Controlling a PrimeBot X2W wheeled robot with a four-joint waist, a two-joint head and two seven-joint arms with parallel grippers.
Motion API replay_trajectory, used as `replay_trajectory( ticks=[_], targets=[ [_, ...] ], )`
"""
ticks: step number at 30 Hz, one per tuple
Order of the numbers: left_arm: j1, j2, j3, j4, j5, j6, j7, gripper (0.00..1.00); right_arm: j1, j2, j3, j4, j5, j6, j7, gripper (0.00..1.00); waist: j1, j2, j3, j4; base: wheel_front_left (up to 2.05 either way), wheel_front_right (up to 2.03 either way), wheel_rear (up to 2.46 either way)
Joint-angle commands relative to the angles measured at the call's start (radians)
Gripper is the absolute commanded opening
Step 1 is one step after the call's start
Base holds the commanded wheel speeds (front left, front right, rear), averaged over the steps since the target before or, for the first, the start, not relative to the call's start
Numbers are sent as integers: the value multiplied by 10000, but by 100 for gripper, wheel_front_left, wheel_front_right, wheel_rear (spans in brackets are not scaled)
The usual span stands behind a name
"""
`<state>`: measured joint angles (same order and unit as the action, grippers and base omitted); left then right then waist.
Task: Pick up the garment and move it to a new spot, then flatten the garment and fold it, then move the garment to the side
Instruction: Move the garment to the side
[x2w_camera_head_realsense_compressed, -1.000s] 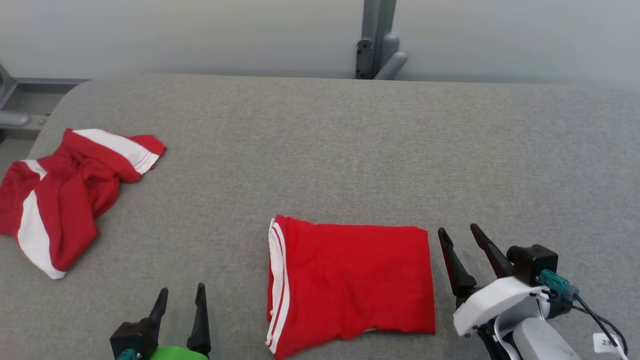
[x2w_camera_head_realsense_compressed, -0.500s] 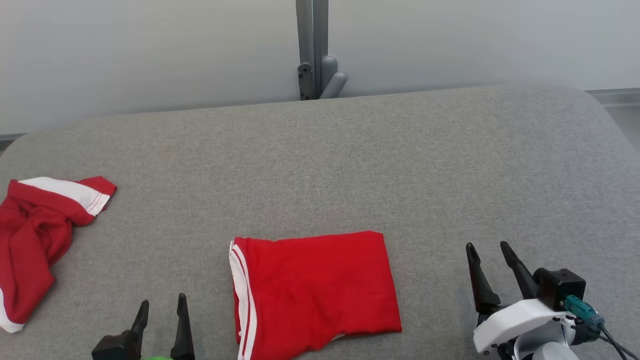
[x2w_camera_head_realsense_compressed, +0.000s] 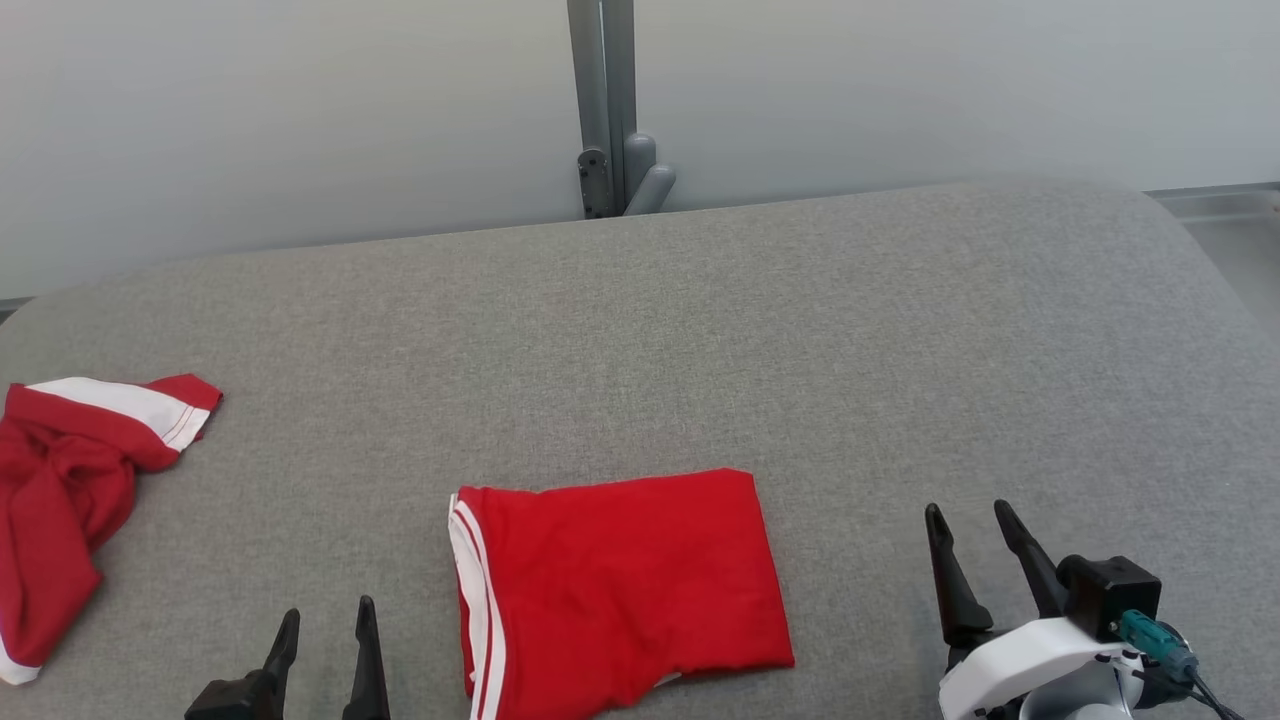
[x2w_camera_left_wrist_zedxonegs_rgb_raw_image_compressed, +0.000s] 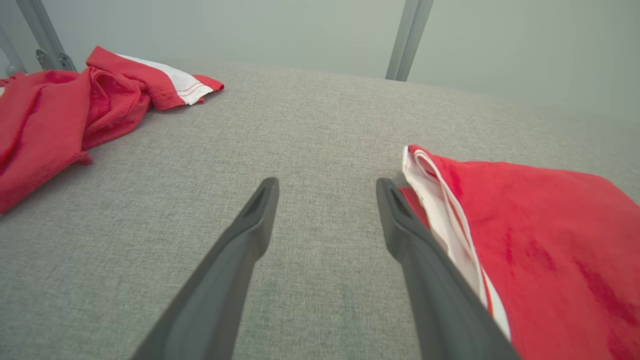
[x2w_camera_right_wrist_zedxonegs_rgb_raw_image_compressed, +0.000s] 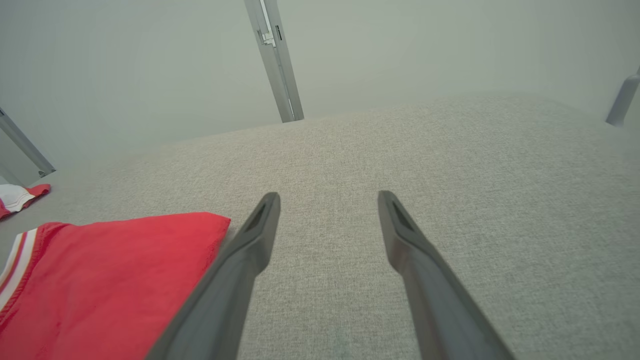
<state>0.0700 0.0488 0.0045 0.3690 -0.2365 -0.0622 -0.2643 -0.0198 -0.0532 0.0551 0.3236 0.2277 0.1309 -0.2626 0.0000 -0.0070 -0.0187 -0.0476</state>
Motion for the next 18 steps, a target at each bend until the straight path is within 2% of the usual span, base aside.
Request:
replay_trajectory(
  ticks=[1, 6, 7, 8, 11, 18],
  targets=[
    [36, 33, -40, -10, -3, -42, 2, 100, 125, -17, 56, -13, -20, -3, -24, 100, 0, 70, 75, 72, 0, 0, 0],
    [-117, 35, -381, 39, -51, -73, 2, 100, -177, 7, 867, 456, 500, -3, -26, 100, 0, 70, 363, 465, 0, 0, 0],
    [-239, 33, -544, 48, -40, -81, 2, 100, -447, -8, 1334, 737, 843, -3, -26, 100, 0, 70, 579, 718, 0, 0, 0],
    [-239, 33, -544, 48, -40, -81, 2, 100, -447, -8, 1334, 737, 843, -3, -26, 100, 0, 70, 579, 718, 0, 0, 0],
    [-472, 37, -741, 94, 6, -79, 2, 100, -1026, -5, 1932, 1364, 1334, -3, -26, 100, 0, 70, 997, 1312, 0, 0, 0],
    [-706, 33, -820, 85, 110, -50, 2, 100, -1872, -9, 2111, 2678, 1945, -4, -24, 100, 0, 70, 1351, 2167, 0, 0, 0]
  ],
)
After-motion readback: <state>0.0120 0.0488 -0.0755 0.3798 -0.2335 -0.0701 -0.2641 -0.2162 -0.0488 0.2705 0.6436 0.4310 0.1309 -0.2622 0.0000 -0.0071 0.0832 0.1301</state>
